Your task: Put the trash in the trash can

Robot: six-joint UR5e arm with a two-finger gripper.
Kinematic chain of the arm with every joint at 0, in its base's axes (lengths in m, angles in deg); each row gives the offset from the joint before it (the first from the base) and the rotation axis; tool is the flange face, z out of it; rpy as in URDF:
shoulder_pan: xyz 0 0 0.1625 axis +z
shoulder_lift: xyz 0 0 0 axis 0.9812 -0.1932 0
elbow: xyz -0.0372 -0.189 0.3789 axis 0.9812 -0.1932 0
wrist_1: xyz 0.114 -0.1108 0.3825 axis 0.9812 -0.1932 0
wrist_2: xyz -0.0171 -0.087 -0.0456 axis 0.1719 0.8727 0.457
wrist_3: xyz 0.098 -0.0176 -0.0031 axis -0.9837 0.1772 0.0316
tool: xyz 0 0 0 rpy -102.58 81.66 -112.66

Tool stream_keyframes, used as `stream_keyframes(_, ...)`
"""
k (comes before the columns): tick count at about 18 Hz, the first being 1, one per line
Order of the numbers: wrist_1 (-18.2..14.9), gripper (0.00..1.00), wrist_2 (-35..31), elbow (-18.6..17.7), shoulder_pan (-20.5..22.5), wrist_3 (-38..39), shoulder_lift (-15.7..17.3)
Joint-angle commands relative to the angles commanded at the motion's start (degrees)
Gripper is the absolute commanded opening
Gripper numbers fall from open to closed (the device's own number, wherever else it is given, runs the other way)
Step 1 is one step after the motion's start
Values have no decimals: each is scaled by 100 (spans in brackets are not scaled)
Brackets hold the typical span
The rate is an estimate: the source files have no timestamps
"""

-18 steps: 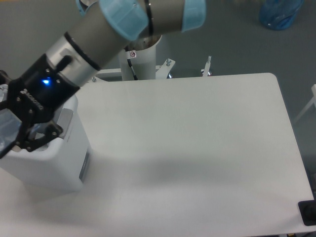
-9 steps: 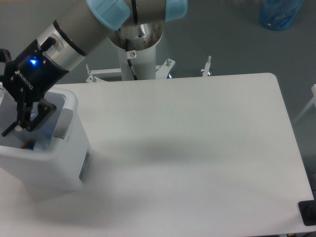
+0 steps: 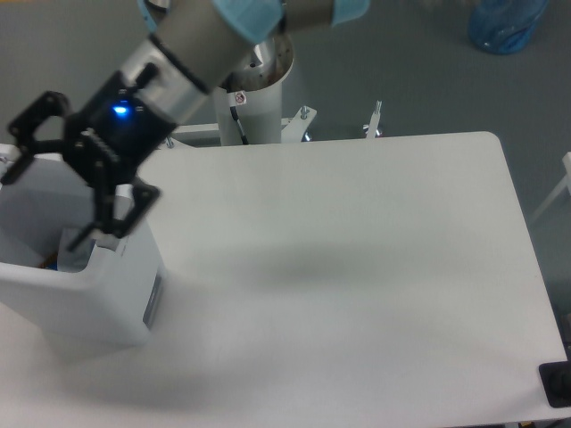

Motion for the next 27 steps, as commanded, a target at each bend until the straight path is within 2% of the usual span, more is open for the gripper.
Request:
stream_keyframes(2, -35, 100, -914, 45, 45, -273, -123)
stream_keyframes(4, -44, 100, -1584, -200, 132, -467, -158)
stream_keyframes(6, -62, 100, -1823, -350, 203, -582, -272)
stream_keyframes(9, -70, 100, -2061, -666, 737, -879, -580)
stream_keyframes(11, -70, 100, -2123, -877, 1019, -1327, -624)
stream_keyframes(15, -88, 100, -2358, -1185, 1126, -1899, -686)
stream_keyframes(19, -211, 100, -3562, -1089, 1065, -2505, -870)
stream_keyframes(23, -290, 100, -3696, -1037, 1012, -3235, -888)
stream_keyframes(27, -439, 100, -3828, -1036, 959, -3263, -888)
